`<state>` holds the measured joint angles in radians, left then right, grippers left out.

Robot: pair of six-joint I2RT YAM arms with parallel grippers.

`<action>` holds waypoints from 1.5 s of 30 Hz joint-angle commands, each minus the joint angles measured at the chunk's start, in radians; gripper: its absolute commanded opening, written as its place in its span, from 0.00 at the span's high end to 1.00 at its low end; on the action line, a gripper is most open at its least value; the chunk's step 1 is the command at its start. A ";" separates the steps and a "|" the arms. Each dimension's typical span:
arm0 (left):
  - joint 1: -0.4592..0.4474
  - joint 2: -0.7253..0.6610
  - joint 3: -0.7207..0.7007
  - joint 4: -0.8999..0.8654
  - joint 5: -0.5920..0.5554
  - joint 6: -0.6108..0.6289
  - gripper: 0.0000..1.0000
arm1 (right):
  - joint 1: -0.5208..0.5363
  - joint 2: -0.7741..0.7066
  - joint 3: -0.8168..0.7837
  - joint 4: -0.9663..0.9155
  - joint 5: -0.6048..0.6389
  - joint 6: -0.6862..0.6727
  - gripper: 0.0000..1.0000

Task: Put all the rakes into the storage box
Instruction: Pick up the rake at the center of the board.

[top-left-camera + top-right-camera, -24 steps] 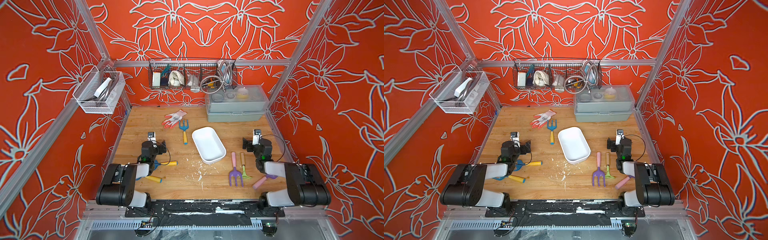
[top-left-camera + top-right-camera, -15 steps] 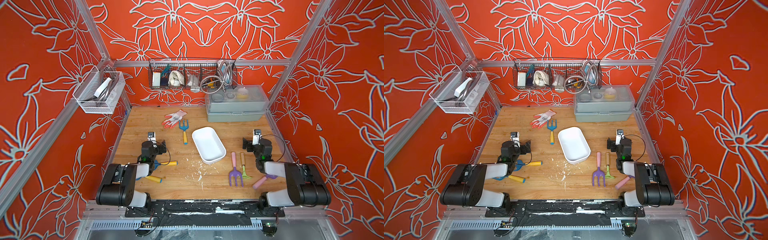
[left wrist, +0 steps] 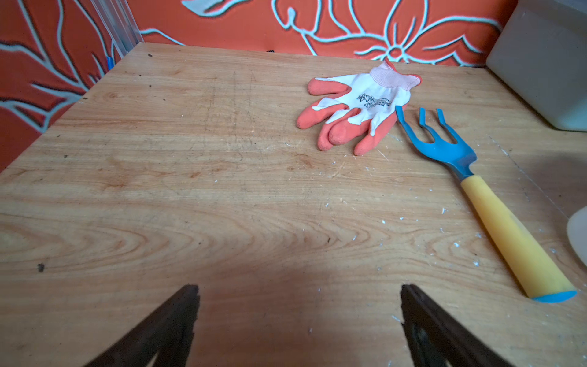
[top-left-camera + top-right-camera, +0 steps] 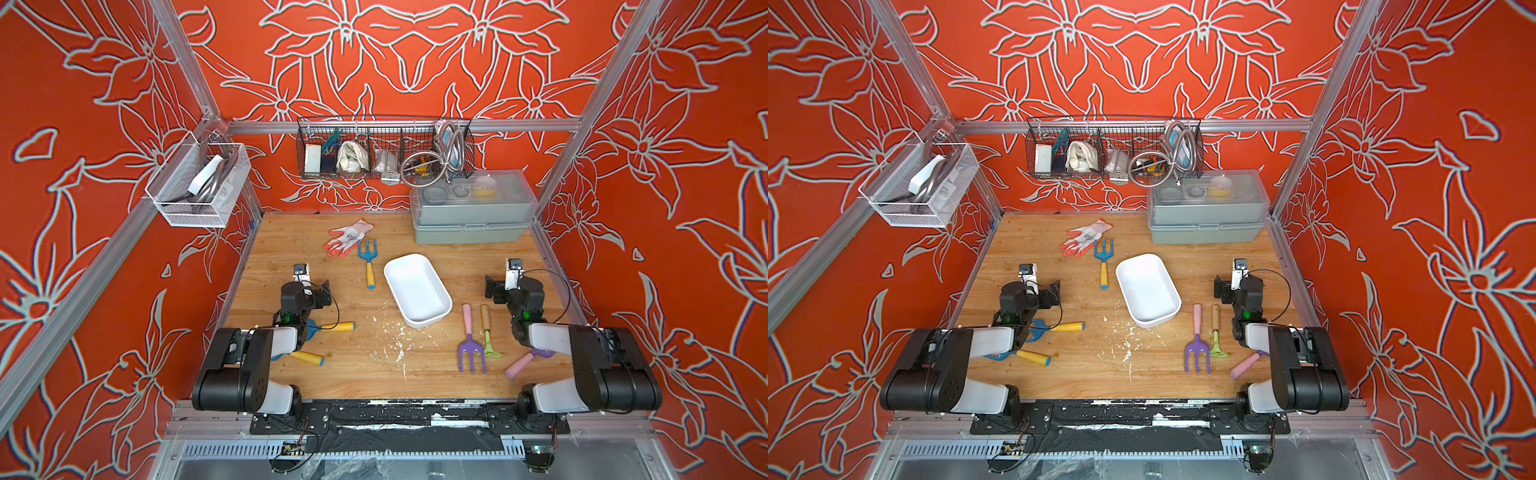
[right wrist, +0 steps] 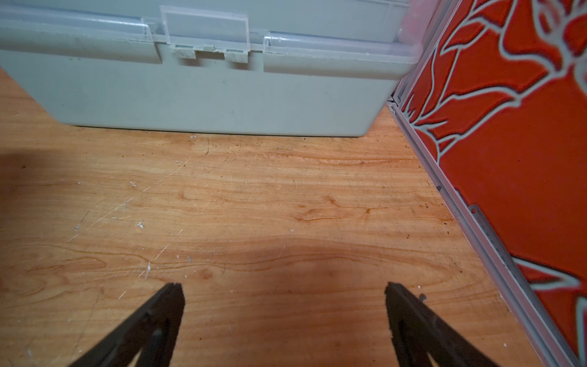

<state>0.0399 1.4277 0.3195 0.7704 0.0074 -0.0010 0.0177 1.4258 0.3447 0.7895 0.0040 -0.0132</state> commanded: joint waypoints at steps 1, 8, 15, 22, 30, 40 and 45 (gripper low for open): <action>0.006 -0.022 -0.005 -0.008 0.025 -0.008 0.00 | 0.003 -0.012 -0.013 -0.012 0.017 -0.007 0.00; 0.006 -0.059 0.030 -0.094 -0.070 -0.047 0.00 | 0.003 -0.018 -0.018 -0.006 0.020 -0.006 0.00; 0.006 -0.064 0.429 -0.882 -0.274 -0.254 0.00 | 0.001 -0.190 0.168 -0.483 0.183 0.085 0.00; 0.007 -0.113 0.593 -1.161 -0.084 -0.421 0.00 | -0.006 -0.434 0.247 -0.887 0.281 0.521 0.00; 0.007 -0.312 0.517 -1.118 0.179 -0.640 0.00 | -0.010 -0.559 0.310 -1.173 0.130 0.738 0.06; -0.021 -0.496 0.397 -1.239 0.402 -0.865 0.21 | 0.000 -0.315 0.592 -1.578 -0.359 0.607 0.41; -0.110 -0.619 0.312 -1.332 0.413 -0.941 0.27 | 0.075 -0.290 0.627 -1.690 -0.422 0.553 0.49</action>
<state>-0.0288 0.8589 0.6533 -0.4805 0.3775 -0.8692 0.0574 1.1587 0.9573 -0.7399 -0.3065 0.5949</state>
